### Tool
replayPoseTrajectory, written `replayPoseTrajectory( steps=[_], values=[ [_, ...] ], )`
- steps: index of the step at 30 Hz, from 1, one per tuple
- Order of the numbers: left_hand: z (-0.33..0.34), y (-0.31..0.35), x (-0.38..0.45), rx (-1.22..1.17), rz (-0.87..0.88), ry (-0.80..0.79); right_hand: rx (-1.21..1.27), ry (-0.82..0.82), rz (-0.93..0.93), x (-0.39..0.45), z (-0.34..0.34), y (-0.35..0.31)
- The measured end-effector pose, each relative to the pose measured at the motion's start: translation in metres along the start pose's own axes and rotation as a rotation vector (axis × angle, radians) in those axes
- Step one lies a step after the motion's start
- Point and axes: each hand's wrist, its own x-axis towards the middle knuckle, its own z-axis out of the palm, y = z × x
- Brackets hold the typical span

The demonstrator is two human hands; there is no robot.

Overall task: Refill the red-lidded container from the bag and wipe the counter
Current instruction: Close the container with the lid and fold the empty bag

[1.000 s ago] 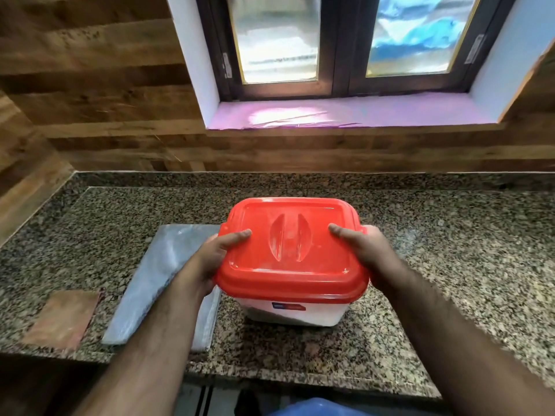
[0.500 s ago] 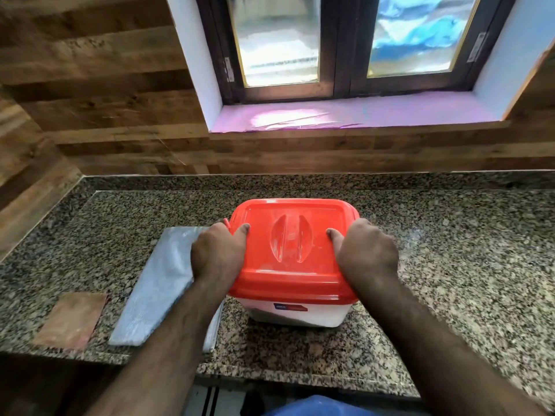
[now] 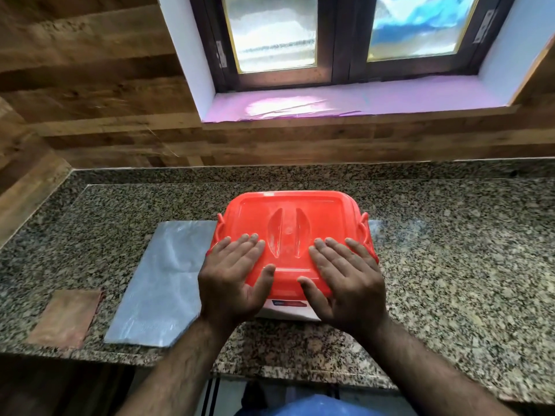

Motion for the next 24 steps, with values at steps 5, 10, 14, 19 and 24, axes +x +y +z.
replayPoseTrajectory(
  steps=[5,10,14,19,24],
  values=[
    [0.021,-0.015,0.007,-0.012,0.124,0.108,0.021,0.098,-0.036,0.011,0.017,0.016],
    [0.053,-0.033,0.044,-0.033,0.11,0.093,0.003,0.139,-0.043,0.043,0.048,0.047],
    [0.079,-0.051,0.101,0.024,0.053,-0.177,-0.043,0.029,0.008,0.086,0.079,0.087],
    [0.109,-0.06,0.18,0.239,-0.161,-0.696,-0.113,-0.395,0.227,0.147,0.101,0.118],
    [0.127,-0.053,0.206,0.238,-0.303,-0.816,-0.182,-0.616,0.412,0.17,0.108,0.121]
  ],
)
